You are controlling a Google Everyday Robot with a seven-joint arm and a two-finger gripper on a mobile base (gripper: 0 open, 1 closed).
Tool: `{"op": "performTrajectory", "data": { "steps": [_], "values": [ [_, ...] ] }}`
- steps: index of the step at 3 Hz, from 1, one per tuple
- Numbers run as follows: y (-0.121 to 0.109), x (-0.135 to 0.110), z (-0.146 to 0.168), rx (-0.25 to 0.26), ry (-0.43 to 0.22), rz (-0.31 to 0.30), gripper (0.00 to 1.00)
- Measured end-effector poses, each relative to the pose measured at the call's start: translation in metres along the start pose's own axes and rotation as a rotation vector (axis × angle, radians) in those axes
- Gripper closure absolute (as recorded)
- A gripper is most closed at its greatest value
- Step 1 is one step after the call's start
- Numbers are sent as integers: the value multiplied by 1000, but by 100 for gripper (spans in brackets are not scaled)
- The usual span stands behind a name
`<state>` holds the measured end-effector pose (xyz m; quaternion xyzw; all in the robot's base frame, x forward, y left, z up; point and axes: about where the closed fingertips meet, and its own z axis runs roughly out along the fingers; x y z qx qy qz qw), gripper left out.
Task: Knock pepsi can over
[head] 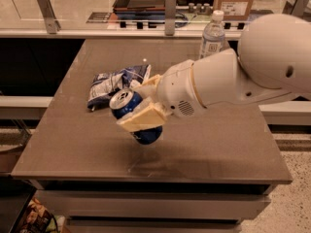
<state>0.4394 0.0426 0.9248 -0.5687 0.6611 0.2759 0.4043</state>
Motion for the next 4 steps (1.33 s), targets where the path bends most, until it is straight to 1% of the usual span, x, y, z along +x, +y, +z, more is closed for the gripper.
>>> {"op": "performTrajectory", "data": {
  "steps": [1,2,3,4],
  "values": [
    [3,-13,2,60,147,-38,100],
    [2,-14,7,94,266,-48,100],
    [-4,-4,14,115,375,-65,100],
    [-14,11,22,123,448,-77,100]
  ]
}}
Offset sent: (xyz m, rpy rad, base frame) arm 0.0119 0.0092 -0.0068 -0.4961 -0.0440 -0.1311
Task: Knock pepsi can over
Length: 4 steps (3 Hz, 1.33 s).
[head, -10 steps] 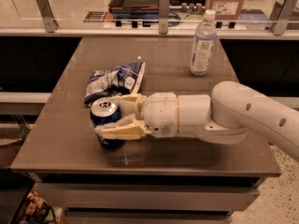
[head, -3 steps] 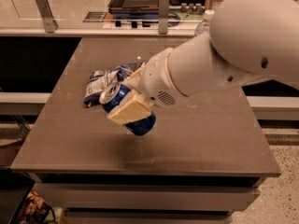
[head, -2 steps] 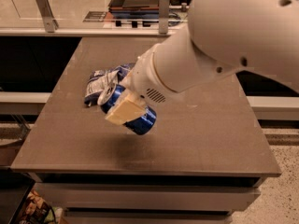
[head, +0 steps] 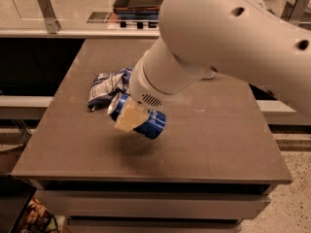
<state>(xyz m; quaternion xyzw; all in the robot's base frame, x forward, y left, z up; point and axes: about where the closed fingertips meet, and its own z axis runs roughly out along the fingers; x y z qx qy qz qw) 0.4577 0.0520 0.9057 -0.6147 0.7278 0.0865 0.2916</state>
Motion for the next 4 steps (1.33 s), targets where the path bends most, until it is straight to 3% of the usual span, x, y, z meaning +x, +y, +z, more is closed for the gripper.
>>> {"op": "performTrajectory", "data": {
  "steps": [2,3,4],
  "values": [
    [-7,28,28,12,155,-16,100],
    [-3,37,44,5,199,-25,100],
    [7,38,68,-18,186,-38,100]
  ]
}}
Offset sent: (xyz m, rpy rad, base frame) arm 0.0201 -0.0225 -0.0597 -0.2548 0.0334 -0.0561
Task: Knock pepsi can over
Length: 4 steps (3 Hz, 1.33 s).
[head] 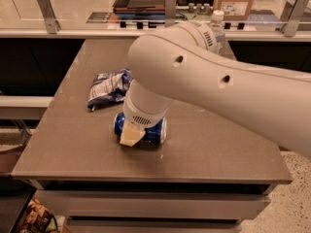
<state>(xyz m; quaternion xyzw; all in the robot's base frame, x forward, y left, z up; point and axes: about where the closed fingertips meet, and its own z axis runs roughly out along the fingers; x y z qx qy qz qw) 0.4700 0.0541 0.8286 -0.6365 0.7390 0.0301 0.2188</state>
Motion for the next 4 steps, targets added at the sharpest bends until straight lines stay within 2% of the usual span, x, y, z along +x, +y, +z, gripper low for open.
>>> {"op": "performTrajectory", "data": {
  "steps": [1,4],
  "values": [
    [0,-1,0,1,-4,-1,82],
    [1,-3,-2,4,-4,-7,13]
  ]
}}
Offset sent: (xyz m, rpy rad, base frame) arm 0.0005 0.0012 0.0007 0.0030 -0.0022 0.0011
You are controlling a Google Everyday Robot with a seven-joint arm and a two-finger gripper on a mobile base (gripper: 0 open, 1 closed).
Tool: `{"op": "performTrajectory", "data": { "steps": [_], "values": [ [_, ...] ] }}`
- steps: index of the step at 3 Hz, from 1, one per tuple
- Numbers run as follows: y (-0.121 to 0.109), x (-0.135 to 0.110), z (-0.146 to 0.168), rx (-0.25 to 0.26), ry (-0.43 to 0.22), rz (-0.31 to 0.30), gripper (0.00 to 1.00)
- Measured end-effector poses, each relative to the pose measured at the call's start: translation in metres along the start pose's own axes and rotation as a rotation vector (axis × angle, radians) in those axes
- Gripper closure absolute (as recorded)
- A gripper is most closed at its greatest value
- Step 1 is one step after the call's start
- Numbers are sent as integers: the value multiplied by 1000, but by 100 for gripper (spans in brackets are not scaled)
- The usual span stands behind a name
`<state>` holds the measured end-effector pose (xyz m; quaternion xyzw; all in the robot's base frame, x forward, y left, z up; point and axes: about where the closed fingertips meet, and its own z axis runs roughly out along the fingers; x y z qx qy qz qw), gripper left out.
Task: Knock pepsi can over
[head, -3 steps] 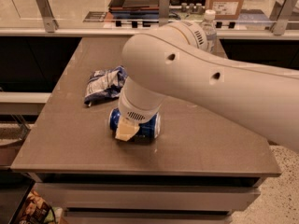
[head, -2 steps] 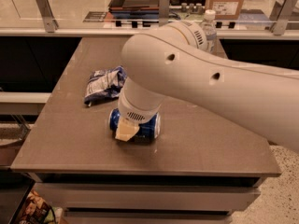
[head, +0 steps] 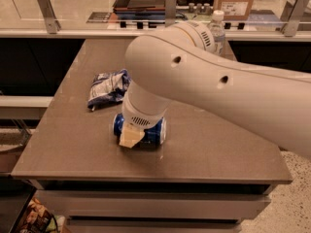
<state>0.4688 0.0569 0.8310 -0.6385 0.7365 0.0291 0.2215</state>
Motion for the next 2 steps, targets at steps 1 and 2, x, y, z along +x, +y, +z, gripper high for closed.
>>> {"op": "performTrajectory", "data": {
  "steps": [1,2],
  "values": [
    [0,-1,0,1,0,-2,0],
    [0,-1,0,1,0,-2,0]
  ]
}}
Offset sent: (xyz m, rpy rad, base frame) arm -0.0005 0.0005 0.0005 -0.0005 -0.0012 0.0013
